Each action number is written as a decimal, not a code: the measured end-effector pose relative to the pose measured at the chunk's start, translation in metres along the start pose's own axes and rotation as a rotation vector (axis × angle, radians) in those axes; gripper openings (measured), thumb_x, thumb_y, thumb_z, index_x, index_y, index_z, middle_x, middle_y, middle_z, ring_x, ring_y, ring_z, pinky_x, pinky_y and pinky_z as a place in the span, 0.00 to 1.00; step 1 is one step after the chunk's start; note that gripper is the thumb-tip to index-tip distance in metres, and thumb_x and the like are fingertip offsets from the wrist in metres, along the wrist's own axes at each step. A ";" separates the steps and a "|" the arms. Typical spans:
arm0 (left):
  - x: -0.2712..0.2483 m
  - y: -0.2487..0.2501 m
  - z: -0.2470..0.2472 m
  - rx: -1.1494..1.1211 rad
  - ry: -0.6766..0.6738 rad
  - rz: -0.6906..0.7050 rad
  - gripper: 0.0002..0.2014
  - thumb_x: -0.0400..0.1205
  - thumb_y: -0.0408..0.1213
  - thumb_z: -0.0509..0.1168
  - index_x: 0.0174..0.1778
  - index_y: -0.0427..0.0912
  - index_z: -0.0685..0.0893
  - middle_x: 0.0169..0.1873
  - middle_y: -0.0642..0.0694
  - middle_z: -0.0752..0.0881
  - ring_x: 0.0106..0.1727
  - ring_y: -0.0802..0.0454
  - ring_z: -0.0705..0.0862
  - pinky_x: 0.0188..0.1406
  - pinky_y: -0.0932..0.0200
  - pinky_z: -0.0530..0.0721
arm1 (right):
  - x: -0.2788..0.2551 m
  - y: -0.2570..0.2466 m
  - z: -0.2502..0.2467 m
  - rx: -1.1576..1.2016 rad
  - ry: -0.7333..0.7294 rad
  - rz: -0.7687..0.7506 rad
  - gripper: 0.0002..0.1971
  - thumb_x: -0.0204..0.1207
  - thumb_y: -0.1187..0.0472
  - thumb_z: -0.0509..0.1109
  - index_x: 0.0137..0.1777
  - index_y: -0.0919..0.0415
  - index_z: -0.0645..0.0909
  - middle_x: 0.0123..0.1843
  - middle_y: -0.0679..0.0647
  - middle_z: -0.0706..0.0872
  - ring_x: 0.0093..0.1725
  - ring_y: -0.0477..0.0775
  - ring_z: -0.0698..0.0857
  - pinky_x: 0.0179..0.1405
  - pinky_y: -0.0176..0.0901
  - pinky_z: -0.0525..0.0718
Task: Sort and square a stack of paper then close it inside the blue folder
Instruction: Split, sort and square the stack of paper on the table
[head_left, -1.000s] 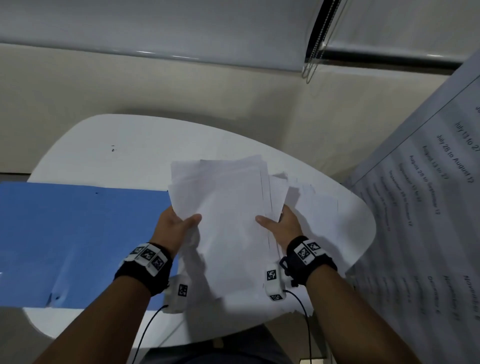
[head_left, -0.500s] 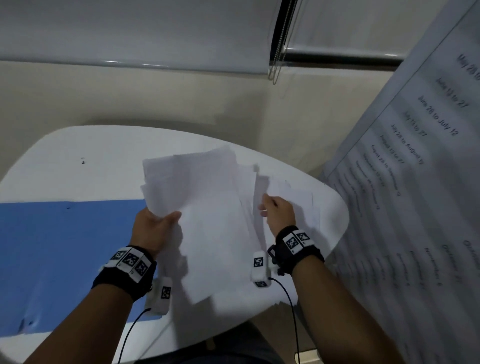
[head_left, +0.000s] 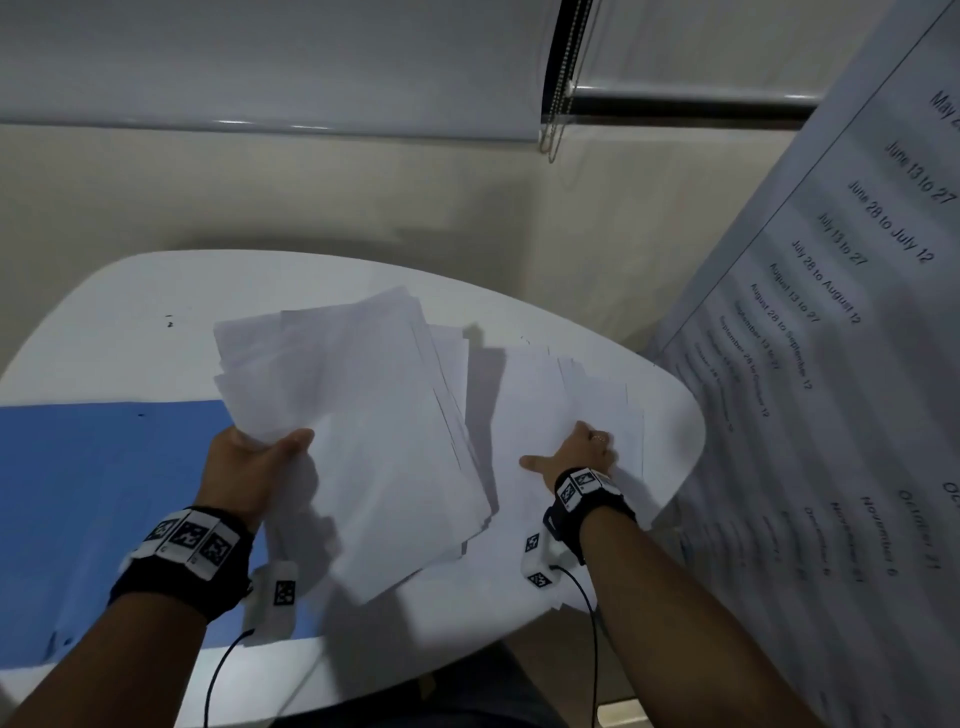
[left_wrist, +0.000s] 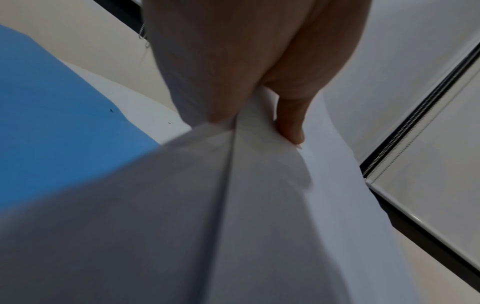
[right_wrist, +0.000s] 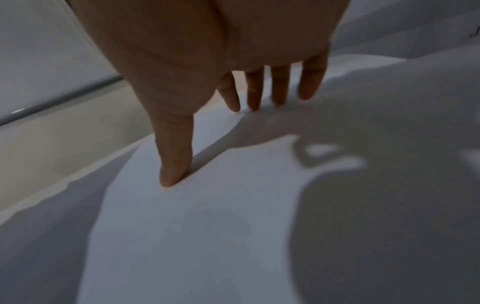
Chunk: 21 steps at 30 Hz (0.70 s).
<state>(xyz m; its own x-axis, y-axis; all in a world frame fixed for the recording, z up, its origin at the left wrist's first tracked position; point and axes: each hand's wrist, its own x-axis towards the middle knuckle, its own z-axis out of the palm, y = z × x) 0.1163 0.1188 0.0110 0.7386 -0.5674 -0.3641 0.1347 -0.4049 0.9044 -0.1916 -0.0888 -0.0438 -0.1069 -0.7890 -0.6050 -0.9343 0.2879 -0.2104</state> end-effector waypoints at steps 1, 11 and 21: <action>-0.001 0.002 -0.001 -0.014 0.003 -0.001 0.15 0.75 0.33 0.79 0.55 0.32 0.88 0.46 0.34 0.91 0.47 0.36 0.89 0.46 0.41 0.89 | -0.001 0.001 -0.002 -0.025 0.019 0.018 0.64 0.58 0.37 0.83 0.85 0.57 0.46 0.86 0.61 0.45 0.83 0.71 0.48 0.77 0.73 0.61; -0.014 0.017 -0.005 -0.058 0.002 0.028 0.12 0.78 0.29 0.75 0.54 0.28 0.87 0.41 0.38 0.88 0.39 0.43 0.86 0.40 0.55 0.84 | -0.005 0.030 -0.019 0.123 0.041 0.349 0.68 0.60 0.35 0.81 0.85 0.63 0.39 0.86 0.65 0.45 0.84 0.71 0.49 0.78 0.71 0.57; -0.014 0.019 -0.001 -0.076 -0.008 -0.004 0.14 0.77 0.30 0.76 0.56 0.29 0.87 0.42 0.36 0.89 0.41 0.40 0.87 0.42 0.53 0.85 | -0.013 0.031 -0.019 0.152 0.227 0.114 0.36 0.75 0.59 0.75 0.81 0.55 0.63 0.79 0.62 0.67 0.76 0.67 0.67 0.72 0.63 0.68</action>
<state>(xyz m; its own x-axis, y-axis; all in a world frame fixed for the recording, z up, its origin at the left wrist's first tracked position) 0.1096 0.1196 0.0331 0.7326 -0.5719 -0.3692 0.1878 -0.3515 0.9172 -0.2253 -0.0801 -0.0277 -0.2972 -0.8433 -0.4477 -0.8519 0.4459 -0.2745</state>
